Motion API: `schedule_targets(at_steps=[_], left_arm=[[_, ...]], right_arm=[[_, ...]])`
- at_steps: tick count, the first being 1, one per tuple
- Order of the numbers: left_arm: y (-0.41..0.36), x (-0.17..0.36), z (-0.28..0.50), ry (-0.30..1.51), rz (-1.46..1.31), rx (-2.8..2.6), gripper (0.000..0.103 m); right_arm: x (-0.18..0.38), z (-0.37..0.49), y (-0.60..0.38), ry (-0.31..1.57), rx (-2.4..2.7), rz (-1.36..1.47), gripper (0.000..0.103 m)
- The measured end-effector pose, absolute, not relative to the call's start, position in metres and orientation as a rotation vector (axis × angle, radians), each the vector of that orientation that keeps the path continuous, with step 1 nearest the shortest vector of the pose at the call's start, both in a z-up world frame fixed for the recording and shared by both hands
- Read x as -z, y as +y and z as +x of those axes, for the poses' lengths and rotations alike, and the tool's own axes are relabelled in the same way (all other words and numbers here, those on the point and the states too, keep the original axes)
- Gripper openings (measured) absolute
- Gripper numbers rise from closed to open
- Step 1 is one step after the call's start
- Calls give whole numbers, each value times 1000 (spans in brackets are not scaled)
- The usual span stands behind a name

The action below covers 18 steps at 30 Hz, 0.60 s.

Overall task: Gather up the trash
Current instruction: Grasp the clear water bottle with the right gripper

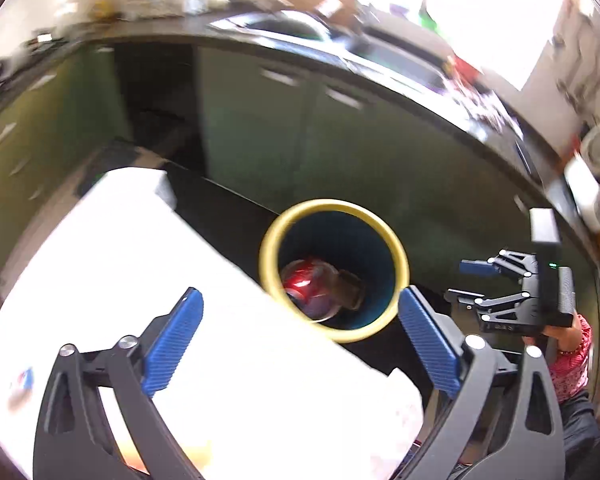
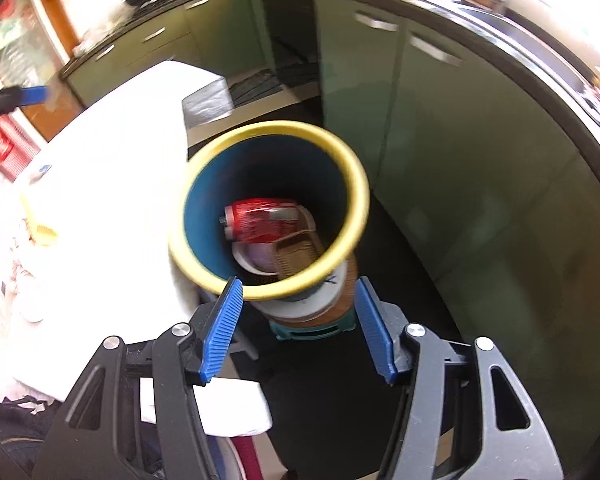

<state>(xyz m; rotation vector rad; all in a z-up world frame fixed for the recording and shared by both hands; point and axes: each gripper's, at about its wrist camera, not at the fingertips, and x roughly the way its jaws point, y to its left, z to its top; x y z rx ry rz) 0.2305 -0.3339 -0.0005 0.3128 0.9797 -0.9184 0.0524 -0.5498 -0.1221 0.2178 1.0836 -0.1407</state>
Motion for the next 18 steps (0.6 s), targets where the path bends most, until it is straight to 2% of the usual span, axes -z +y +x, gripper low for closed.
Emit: schedule_targets(at_steps=[4, 8, 16, 18], left_arm=[[-233, -25, 210, 913, 188, 775, 98], [-125, -28, 189, 879, 75, 614, 98], [63, 23, 151, 900, -107, 307, 98], [97, 37, 138, 900, -135, 249, 98]], right_arm=[[109, 75, -499, 1126, 38, 137, 55], [89, 98, -438, 1145, -100, 72, 55], [64, 142, -291, 1247, -409, -11, 56], [60, 144, -251, 1277, -478, -21, 59]])
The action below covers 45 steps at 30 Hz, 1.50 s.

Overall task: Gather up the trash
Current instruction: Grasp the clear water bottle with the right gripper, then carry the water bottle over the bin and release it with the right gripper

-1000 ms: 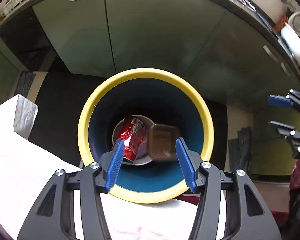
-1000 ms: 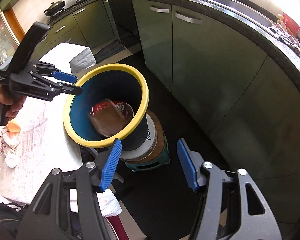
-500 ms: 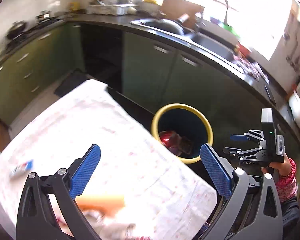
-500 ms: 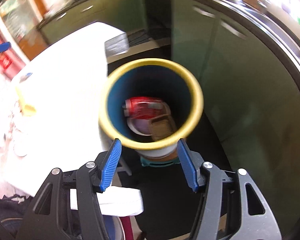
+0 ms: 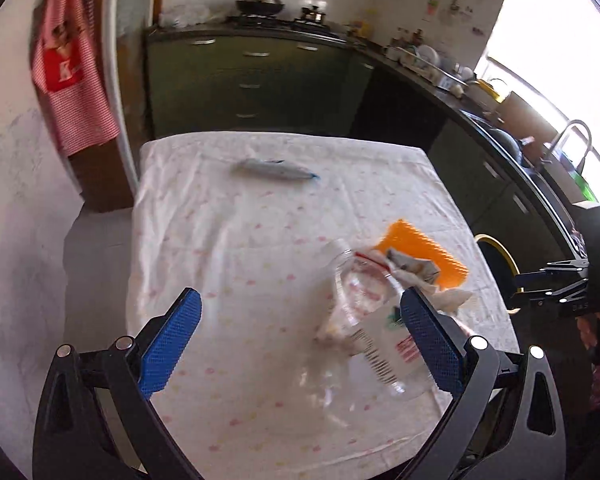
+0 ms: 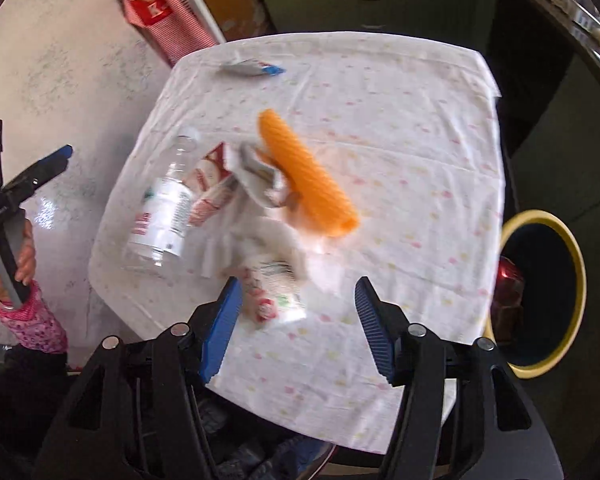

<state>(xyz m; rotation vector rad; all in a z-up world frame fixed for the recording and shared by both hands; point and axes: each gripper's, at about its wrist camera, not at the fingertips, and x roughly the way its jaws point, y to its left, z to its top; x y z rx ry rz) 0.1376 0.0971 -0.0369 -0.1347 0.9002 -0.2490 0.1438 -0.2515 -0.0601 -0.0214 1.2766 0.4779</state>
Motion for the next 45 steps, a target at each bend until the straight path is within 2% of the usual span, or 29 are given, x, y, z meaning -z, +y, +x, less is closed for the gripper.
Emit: schedule_targets(at_steps=[8, 13, 25, 34, 36, 45], left_arm=[[171, 67, 98, 885, -202, 78, 98], [177, 70, 89, 888, -177, 65, 98], [159, 76, 96, 908, -127, 124, 98], [158, 79, 97, 916, -118, 114, 98], [158, 80, 98, 917, -116, 112, 98], [152, 82, 99, 925, -99, 116, 98]], right_arm=[[62, 176, -130, 1444, -630, -55, 75], [91, 190, -104, 1553, -585, -99, 75], [127, 210, -70, 1617, -524, -176, 72], [136, 223, -59, 1634, -500, -231, 68], [137, 224, -59, 1641, -504, -224, 64], [123, 219, -68, 1566, -538, -262, 62]])
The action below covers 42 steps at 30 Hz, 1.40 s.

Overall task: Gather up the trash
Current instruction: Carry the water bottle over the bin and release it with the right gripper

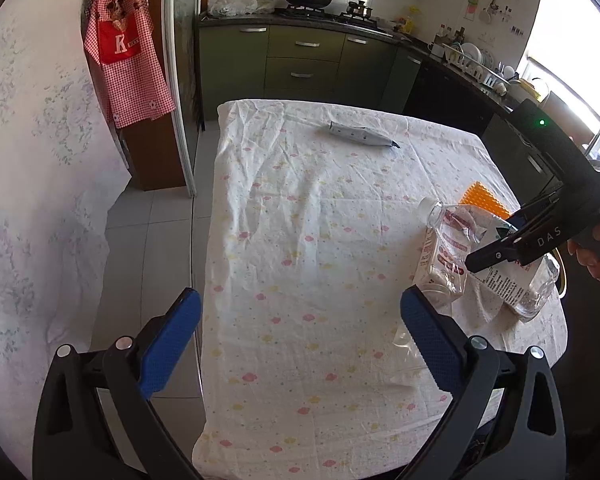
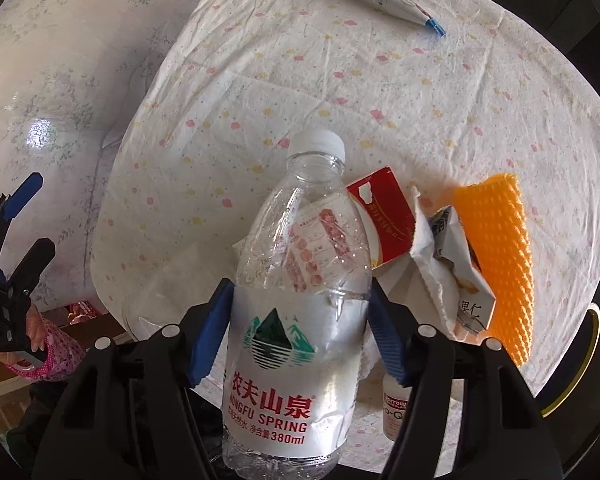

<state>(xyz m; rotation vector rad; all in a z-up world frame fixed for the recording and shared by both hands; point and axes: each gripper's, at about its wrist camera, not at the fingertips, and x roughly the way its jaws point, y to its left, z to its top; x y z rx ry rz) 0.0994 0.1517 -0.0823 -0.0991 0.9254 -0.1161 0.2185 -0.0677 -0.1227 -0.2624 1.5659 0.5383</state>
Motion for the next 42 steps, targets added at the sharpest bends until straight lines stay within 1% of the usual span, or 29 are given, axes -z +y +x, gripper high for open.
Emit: schedule_targets(at_steps=[11, 15, 20, 24, 28, 33, 38, 41, 42], left_arm=[[133, 77, 105, 925, -55, 131, 98], [124, 71, 106, 918, -35, 140, 98], [109, 64, 109, 906, -9, 156, 98], [89, 61, 116, 906, 15, 186, 98], [63, 62, 126, 914, 41, 227, 98], [32, 59, 140, 923, 61, 267, 98], [0, 57, 147, 932, 111, 317, 98], [-15, 58, 150, 940, 146, 340, 98], [-18, 58, 151, 943, 156, 348, 98]], right_arm=[[96, 205, -92, 1505, -575, -237, 62], [81, 200, -116, 1470, -567, -205, 62], [57, 199, -183, 1399, -493, -101, 62], [51, 197, -273, 1355, -349, 8, 62], [68, 197, -374, 1355, -157, 112, 62], [114, 199, -469, 1412, 12, 215, 63], [155, 213, -520, 1450, 139, 250, 64], [173, 218, -543, 1471, 223, 235, 70], [174, 216, -549, 1466, 238, 244, 70]])
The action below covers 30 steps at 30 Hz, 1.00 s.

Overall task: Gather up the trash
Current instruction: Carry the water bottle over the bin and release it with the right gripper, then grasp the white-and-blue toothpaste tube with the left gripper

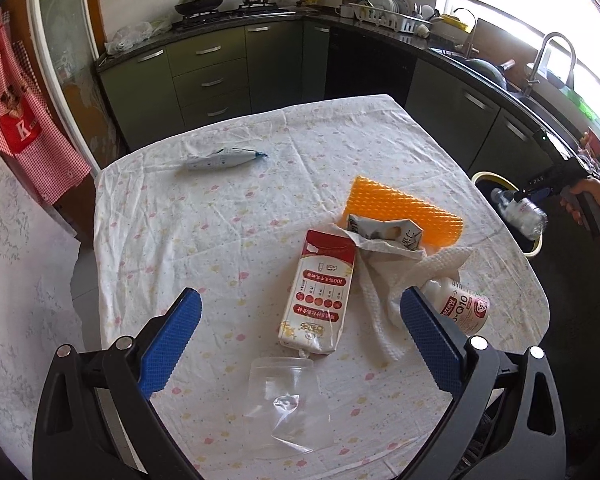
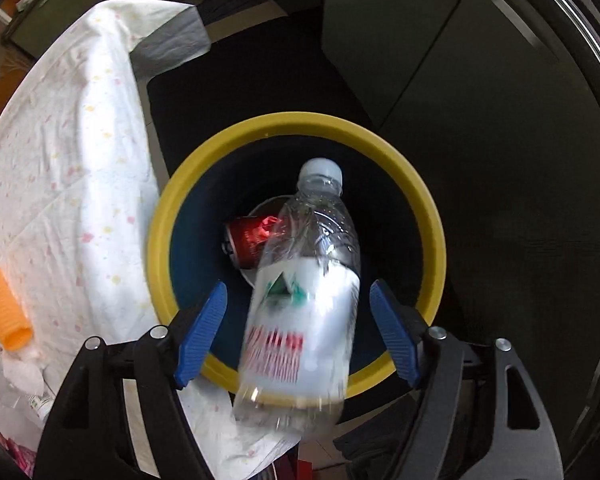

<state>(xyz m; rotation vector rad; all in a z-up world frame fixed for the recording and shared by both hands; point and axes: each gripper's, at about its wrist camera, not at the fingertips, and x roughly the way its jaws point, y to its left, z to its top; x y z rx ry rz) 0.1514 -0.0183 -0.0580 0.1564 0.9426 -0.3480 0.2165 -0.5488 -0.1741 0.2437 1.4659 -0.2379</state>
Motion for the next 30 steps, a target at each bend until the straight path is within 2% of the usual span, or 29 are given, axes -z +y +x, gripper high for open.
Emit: schedule_targets(at_steps=[13, 17, 24, 30], left_arm=[[-25, 55, 200, 872, 241, 593, 98], [-17, 51, 238, 774, 312, 729, 98], [-3, 74, 339, 797, 487, 738, 98], [-6, 116, 390, 863, 605, 822, 87]], right_arm=[[106, 160, -492, 1244, 3, 282, 74], [95, 159, -467, 1220, -56, 267, 74], [102, 173, -433, 1241, -125, 243, 74], [119, 191, -423, 1292, -134, 231, 74]])
